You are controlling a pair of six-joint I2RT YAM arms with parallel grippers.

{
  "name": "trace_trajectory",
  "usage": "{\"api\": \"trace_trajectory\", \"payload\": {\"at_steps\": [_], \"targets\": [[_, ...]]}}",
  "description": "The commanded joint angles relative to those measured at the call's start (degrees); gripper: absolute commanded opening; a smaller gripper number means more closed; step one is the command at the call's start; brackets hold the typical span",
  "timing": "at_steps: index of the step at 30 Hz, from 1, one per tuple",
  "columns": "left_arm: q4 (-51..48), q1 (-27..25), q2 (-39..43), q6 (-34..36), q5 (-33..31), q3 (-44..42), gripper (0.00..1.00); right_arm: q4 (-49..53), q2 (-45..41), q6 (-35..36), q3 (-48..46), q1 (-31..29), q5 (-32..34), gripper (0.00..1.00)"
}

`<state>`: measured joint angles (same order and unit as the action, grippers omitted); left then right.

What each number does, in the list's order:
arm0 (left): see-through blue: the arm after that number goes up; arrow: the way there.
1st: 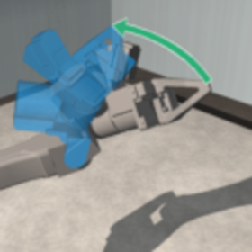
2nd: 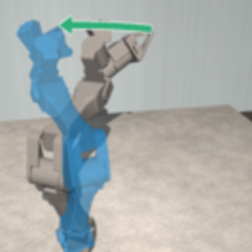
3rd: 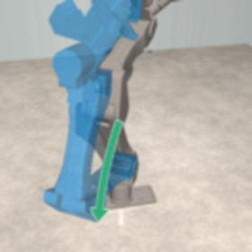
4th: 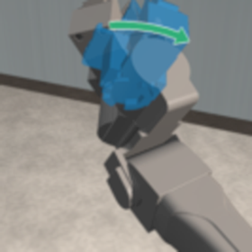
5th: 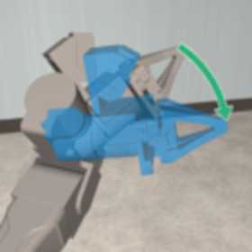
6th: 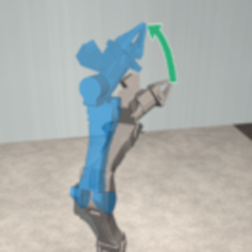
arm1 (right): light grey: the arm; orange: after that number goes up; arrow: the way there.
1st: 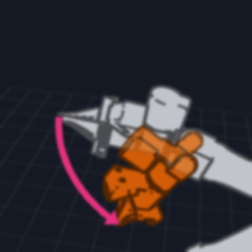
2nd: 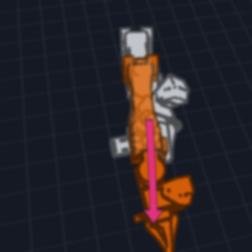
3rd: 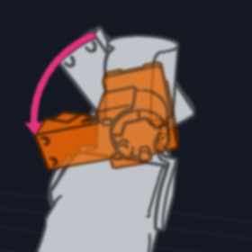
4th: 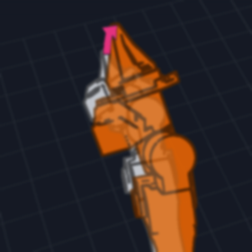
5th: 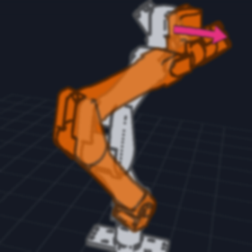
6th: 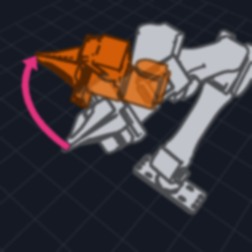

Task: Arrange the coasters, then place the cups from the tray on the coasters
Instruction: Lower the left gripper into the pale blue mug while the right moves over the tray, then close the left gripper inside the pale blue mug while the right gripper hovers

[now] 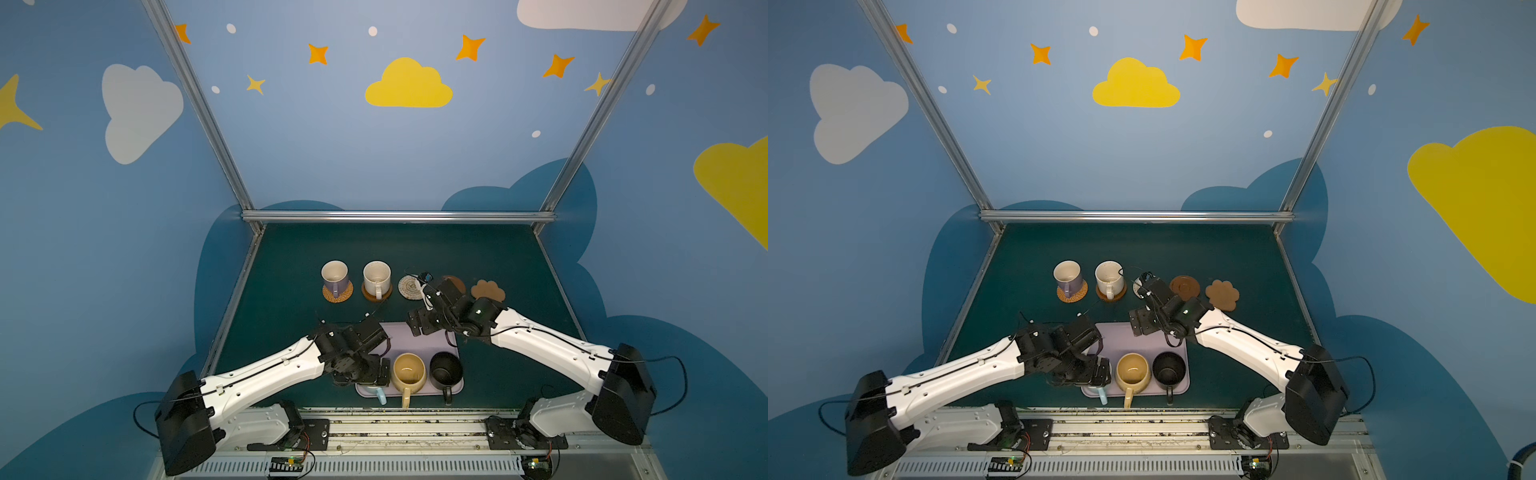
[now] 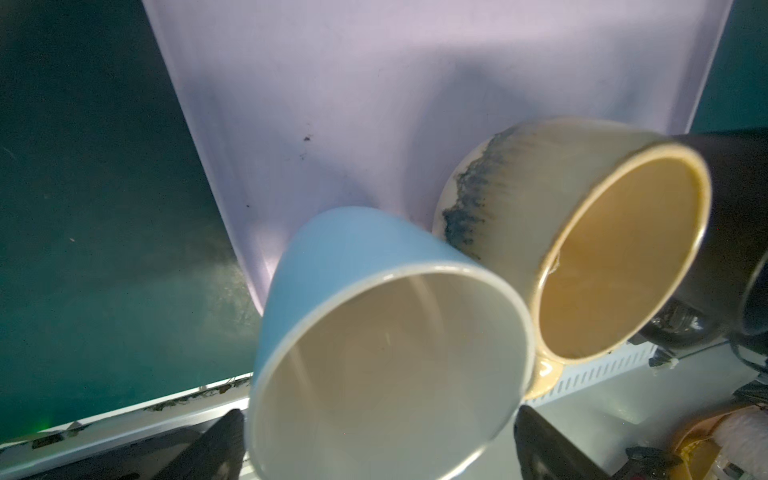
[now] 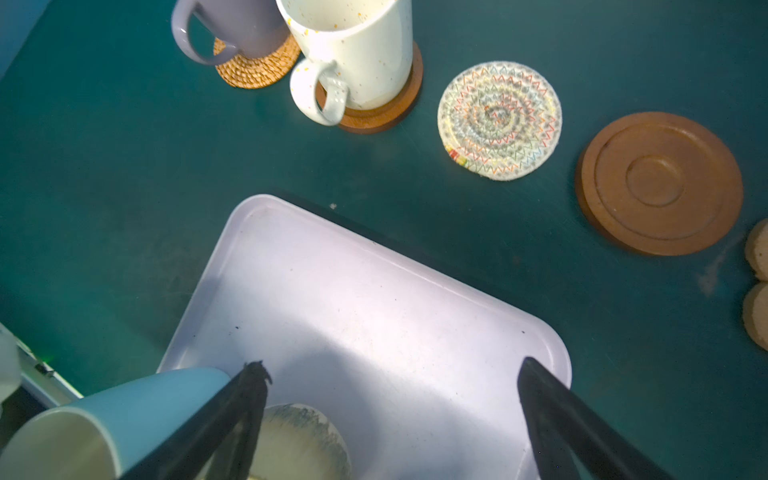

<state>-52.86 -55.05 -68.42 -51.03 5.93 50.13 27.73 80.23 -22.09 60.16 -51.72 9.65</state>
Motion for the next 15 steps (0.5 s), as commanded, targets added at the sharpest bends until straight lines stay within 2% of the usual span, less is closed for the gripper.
{"api": "trace_trajectory", "payload": {"at_steps": [1,10,15], "targets": [[0.4,-0.7,-0.5,-0.1,0.2,0.2,1.00,0.9,-0.7,-0.7,-1.1,-0.3,1.3,0.94],[-1.4,-3.4,-5.3,0.0,-4.7,0.6,0.99,1.0,0.6,-0.6,-0.5,-0.3,1.3,0.94],[-1.4,-3.6,-5.7,0.7,-6.6,0.6,0.93,2.5,2.9,-0.8,0.9,-0.3,1.2,0.94]]}}
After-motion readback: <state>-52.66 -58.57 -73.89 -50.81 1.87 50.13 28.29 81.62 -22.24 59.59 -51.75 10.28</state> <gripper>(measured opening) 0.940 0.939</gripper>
